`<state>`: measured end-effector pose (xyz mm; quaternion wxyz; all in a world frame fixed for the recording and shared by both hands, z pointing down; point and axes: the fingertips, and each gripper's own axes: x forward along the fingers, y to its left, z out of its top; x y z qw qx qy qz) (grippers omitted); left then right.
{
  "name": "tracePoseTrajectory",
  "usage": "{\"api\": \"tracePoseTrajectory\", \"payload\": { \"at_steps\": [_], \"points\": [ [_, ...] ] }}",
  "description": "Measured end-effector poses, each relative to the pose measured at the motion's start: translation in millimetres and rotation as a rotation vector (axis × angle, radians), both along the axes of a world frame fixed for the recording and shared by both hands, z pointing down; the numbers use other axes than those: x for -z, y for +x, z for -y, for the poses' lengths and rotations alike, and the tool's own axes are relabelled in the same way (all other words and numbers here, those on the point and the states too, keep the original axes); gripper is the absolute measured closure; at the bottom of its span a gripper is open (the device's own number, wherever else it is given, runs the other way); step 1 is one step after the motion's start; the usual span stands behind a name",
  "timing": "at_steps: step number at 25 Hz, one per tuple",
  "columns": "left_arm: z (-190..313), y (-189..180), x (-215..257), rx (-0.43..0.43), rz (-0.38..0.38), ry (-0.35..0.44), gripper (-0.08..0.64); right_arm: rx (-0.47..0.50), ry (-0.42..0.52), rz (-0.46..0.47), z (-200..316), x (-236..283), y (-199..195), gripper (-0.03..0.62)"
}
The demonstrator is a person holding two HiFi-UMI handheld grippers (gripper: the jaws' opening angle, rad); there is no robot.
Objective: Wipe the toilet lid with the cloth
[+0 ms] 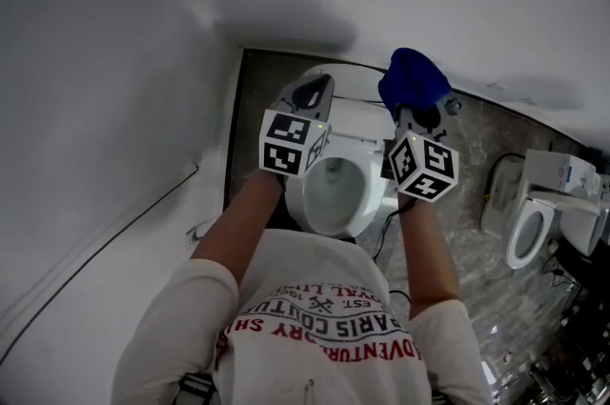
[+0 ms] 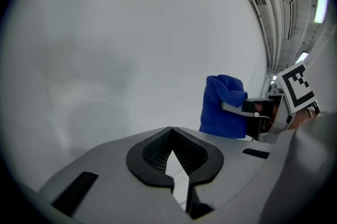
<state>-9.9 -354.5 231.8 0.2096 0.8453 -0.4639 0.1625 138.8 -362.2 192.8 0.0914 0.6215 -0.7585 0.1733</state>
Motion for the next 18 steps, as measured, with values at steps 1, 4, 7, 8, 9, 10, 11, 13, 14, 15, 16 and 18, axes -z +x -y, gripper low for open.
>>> {"api": "tracePoseTrajectory", "payload": {
  "at_steps": [1,4,7,8,9,10,11,13,14,15,16,18],
  "points": [
    [3,2,-4,-0.006,-0.012,-0.006,0.554,-0.002,-0.006,-0.008,5,-5,-3,0.494],
    [14,10,-24,-0.029,-0.013,-0.039,0.554,0.004,-0.042,-0.048,18,-28,-10,0.494],
    [20,19,-49,-0.046,0.005,-0.09,0.554,0.013,-0.112,-0.078,20,-57,-10,0.494],
    [21,20,-55,-0.044,0.005,-0.102,0.554,0.012,-0.135,-0.083,19,-66,-9,0.494],
    [21,21,-60,-0.039,0.002,-0.112,0.554,0.01,-0.149,-0.088,17,-72,-8,0.494],
    [20,21,-63,-0.036,-0.004,-0.123,0.554,0.011,-0.154,-0.094,15,-76,-7,0.494],
    [18,22,-66,-0.037,-0.012,-0.135,0.554,0.014,-0.152,-0.101,13,-78,-6,0.494],
    [11,24,-71,-0.047,-0.019,-0.152,0.554,0.022,-0.147,-0.104,9,-78,-4,0.494],
    [7,24,-72,-0.05,-0.012,-0.153,0.554,0.023,-0.146,-0.1,7,-78,-4,0.494],
    [4,23,-73,-0.052,0.0,-0.15,0.554,0.022,-0.144,-0.093,3,-77,-4,0.494],
    [0,21,-73,-0.05,0.011,-0.145,0.554,0.02,-0.14,-0.086,-1,-76,-4,0.494],
    [-9,19,-72,-0.039,0.016,-0.139,0.554,0.021,-0.129,-0.082,-10,-74,-6,0.494]
  ]
}}
